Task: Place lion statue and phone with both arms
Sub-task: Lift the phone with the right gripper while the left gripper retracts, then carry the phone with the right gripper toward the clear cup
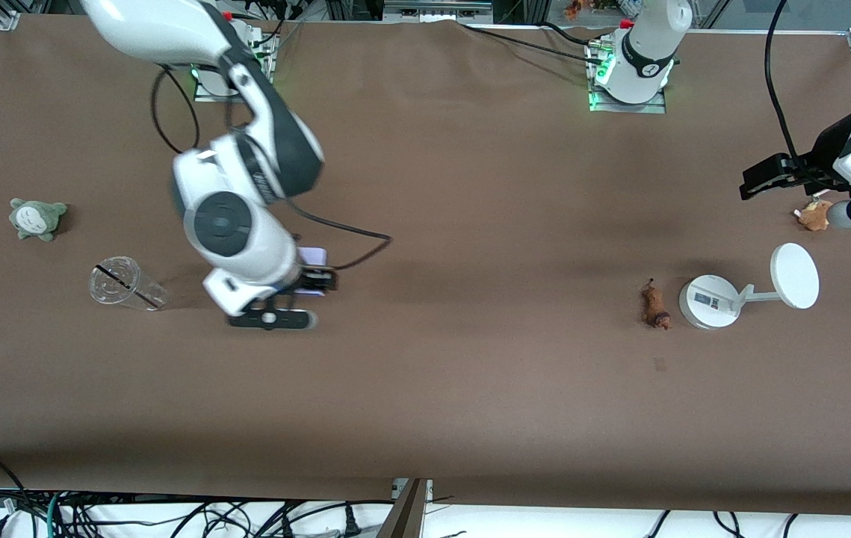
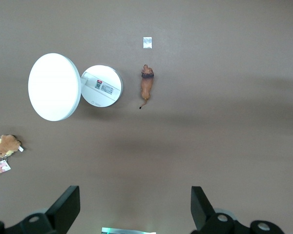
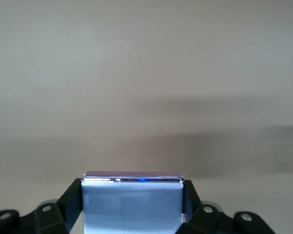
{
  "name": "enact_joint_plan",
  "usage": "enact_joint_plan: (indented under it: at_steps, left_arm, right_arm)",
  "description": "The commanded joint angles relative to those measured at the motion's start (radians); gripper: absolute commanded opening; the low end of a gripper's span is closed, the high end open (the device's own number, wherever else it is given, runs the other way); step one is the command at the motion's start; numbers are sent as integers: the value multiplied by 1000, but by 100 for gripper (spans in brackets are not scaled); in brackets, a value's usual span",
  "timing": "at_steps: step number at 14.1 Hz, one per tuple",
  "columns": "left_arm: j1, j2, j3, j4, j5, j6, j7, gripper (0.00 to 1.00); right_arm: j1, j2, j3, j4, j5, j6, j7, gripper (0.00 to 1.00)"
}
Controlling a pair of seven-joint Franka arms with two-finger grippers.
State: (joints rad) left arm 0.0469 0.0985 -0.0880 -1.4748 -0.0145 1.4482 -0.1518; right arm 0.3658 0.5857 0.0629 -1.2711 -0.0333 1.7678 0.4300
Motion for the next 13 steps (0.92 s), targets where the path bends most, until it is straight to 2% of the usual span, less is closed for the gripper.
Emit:
enact_joint_plan:
  at_steps: [1,4,6,8,10,13]
  left_arm:
    - [4,6,1,24,-7,-2,8,100]
    - [10,6,2,24,-7,-2,9,100]
    - [11,13,5,24,-10,-2,11,100]
    - [11,15,8,24,-16,0,11,100]
    - [8,20,7,24,-16,0,9,100]
    - [5,21,5,25,-19,0,8,100]
  right_arm:
    - [-37,-85,-33,-72,1,-39,-115,41]
    - [-39,-115,-150,-129,9,-31,-317,41]
    - [-42,-115,-240,-158,74,-10,-452,41]
    - [-71,-115,-311,-245,153,85,-606,41]
    - [-111,-107,-314,-322,176,183,-668,41]
    - [-114,-72,-313,-388,194,312,-668,41]
